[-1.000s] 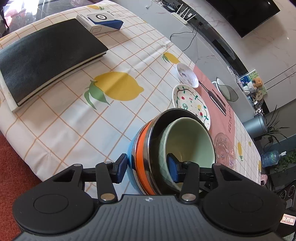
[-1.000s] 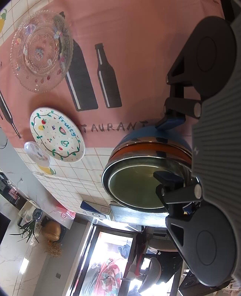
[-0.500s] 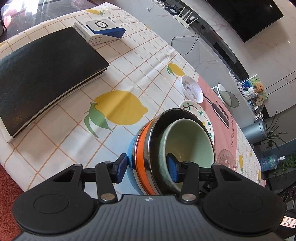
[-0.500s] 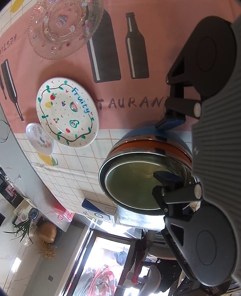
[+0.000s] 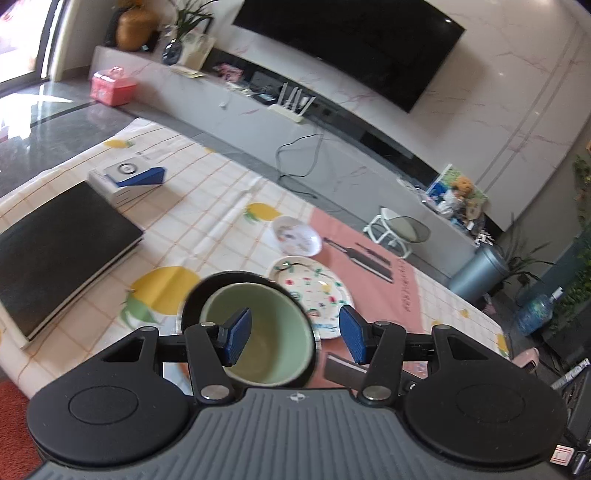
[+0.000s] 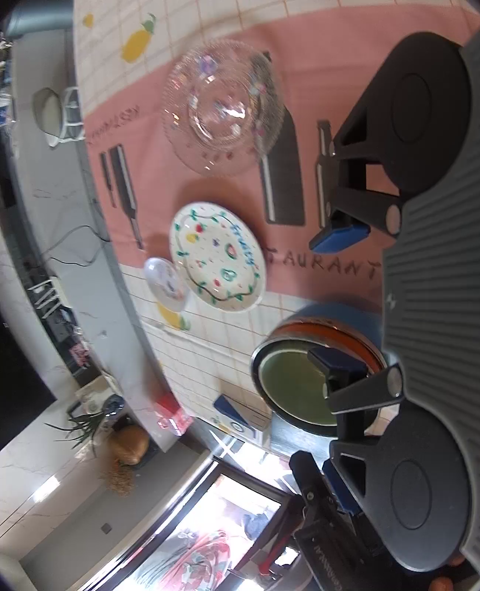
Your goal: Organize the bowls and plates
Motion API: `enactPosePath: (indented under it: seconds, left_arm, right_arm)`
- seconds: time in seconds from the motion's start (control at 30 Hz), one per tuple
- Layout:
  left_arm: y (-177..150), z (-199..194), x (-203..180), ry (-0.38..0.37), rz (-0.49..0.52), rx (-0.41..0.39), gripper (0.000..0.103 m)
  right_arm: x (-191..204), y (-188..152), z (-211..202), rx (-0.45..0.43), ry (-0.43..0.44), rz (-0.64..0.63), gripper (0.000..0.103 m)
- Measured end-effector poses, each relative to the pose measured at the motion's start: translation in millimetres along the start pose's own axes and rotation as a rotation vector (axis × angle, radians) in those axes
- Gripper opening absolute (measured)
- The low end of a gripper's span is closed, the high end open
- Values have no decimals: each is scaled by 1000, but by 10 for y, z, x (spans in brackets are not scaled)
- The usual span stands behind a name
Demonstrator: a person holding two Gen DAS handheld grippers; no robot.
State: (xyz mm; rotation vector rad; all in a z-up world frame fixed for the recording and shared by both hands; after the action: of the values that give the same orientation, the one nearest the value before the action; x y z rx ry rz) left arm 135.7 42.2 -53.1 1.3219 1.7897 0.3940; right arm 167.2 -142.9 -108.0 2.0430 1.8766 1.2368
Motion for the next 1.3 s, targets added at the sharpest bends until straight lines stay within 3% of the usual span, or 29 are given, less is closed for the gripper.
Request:
enactPosePath:
  seconds: [0.07, 0.17, 0.4, 0.57, 0.73, 0.93, 1.03, 1.17, 1.3]
  left_arm:
    - [-61, 37, -257, -48, 55, -12, 62]
    - [-241, 166, -585, -85, 125, -24, 62]
    - [-555, 546, -984, -59, 249, -10, 62]
    - [-732, 761, -1107, -77, 255, 22, 60]
    - [-841, 973, -1110, -54, 258, 29, 60]
    - [-924, 1190, -1015, -10, 235, 57, 59]
    - [-953, 1298, -1001, -4, 204, 83, 54]
    - [-949, 1436, -1054, -4, 231, 78, 53]
    - [-914, 1655, -951, 29, 159, 103, 53]
  right_arm:
    - [-131, 73, -166, -87, -36, -39, 59]
    - [-364, 181, -395, -204, -123, -94, 81]
    - [-943, 307, -739, -255, -298, -127, 84]
    - [-1337, 318, -847, -288, -262, -10, 93]
    - [-1537, 281, -731, -280, -211, 70, 93]
    - [-1709, 229, -429, -247, -200, 129, 87]
    - [-1800, 204, -258, -215, -198, 152, 78]
    - [-1970, 222, -76, -185, -211, 207, 59]
    - [-2117, 302, 3, -181, -207, 240, 55]
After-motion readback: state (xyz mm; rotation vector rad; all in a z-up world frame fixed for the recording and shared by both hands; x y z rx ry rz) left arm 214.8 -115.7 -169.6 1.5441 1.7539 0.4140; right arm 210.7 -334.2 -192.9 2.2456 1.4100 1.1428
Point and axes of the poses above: each gripper's, at about its wrist camera, not at the fingertips, and z roughly the way its jaws point, x to its left, y to its top, the point moved 10 cm from there along z, roughly the way its jaws point, and after that the axes turned 1 degree about -y, right-handed, at the moved point
